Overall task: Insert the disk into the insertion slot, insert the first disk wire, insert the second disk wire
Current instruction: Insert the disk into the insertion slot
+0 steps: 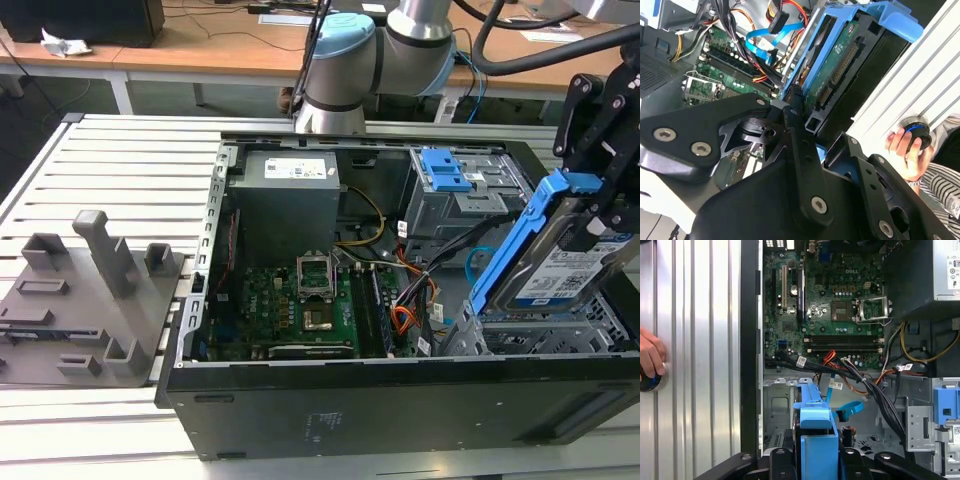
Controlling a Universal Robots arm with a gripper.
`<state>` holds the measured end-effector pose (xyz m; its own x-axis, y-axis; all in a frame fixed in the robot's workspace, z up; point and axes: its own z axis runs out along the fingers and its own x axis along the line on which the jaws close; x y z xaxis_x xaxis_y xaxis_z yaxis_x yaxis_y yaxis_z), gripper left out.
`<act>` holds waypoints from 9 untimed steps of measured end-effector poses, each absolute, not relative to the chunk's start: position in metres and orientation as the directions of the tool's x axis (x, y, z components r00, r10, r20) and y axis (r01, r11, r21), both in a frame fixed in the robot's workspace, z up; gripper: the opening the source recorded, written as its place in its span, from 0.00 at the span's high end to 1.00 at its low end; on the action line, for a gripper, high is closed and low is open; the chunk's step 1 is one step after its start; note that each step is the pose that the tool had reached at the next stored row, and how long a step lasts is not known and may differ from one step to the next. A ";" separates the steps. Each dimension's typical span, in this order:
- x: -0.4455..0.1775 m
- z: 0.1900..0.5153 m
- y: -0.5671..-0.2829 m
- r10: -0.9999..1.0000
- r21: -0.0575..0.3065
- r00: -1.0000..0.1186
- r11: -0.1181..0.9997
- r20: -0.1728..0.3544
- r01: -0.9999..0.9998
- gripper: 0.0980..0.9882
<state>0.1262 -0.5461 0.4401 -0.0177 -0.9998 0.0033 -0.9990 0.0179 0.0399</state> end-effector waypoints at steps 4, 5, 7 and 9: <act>0.129 0.437 -0.546 -1.000 0.045 -0.018 0.018 0.003 -0.999 0.70; 0.130 0.435 -0.546 -1.000 0.046 -0.018 0.018 0.004 -0.999 0.70; 0.130 0.432 -0.546 -1.000 0.047 -0.018 0.018 0.004 -0.999 0.70; 0.130 0.430 -0.546 -1.000 0.047 -0.018 0.018 0.003 -0.999 0.70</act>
<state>0.1299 -0.5461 0.4296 -0.0178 -0.9998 0.0035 -0.9987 0.0179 0.0473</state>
